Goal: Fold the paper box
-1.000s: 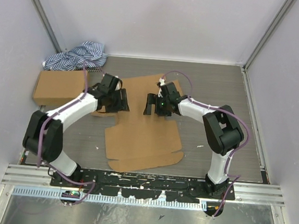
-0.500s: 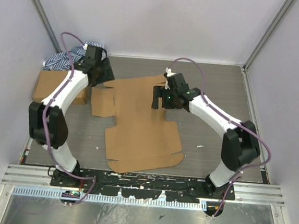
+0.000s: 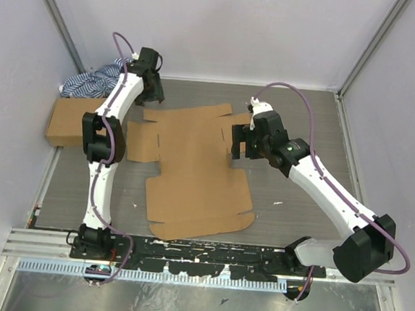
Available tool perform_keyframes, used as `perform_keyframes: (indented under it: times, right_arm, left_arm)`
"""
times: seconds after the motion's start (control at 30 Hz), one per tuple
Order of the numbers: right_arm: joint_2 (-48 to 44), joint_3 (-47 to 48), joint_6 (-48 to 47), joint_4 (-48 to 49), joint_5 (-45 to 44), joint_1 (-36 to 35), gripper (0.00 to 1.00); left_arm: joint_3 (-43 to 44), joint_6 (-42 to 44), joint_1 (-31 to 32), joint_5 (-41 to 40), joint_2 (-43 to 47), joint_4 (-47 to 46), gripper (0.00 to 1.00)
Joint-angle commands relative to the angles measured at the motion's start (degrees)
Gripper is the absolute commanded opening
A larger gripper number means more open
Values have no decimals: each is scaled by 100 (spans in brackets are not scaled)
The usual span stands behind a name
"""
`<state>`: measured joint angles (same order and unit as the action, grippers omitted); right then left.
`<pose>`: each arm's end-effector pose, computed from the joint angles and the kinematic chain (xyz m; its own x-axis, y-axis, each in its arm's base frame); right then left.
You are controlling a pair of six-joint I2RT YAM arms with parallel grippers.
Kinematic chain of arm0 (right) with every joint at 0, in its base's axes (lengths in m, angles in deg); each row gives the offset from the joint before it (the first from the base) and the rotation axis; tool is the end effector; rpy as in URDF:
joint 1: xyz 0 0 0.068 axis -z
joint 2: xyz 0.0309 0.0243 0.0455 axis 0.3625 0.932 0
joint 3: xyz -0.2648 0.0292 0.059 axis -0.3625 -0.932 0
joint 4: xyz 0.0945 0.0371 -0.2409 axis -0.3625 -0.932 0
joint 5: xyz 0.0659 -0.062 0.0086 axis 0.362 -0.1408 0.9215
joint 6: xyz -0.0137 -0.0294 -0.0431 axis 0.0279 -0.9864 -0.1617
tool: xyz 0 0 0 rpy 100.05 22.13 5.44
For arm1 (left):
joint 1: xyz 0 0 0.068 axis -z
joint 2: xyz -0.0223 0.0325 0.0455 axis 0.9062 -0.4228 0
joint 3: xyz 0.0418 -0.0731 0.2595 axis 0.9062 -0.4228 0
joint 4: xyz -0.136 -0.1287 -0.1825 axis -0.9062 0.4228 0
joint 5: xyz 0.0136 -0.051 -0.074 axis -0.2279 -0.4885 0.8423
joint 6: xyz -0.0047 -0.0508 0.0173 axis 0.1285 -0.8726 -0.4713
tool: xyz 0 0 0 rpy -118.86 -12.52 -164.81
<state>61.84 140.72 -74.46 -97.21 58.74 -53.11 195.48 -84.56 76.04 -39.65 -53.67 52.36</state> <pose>0.2430 0.1461 0.3230 -0.6519 -0.1209 -0.7486 -0.3007 0.9475 0.1089 0.4997 -0.0908 0.2499 -0.7879 -0.2858 -0.5455 -0.2820 0.9549 -0.0930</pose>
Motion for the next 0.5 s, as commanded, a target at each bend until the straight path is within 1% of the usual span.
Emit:
perform_keyframes:
  times: [0.0,0.3,0.47]
  right_arm:
    - [-332,-178,-119,48,-91,46,96]
    - [-410,-309,-110,191,304,122,96]
    - [-436,-346,-109,230,416,144,96]
  left_arm:
    - [492,152,-235,-253,-312,676,67]
    - [-238,347,-340,-90,-259,104,66]
    - [-337,409,-367,-20,-420,-31,66]
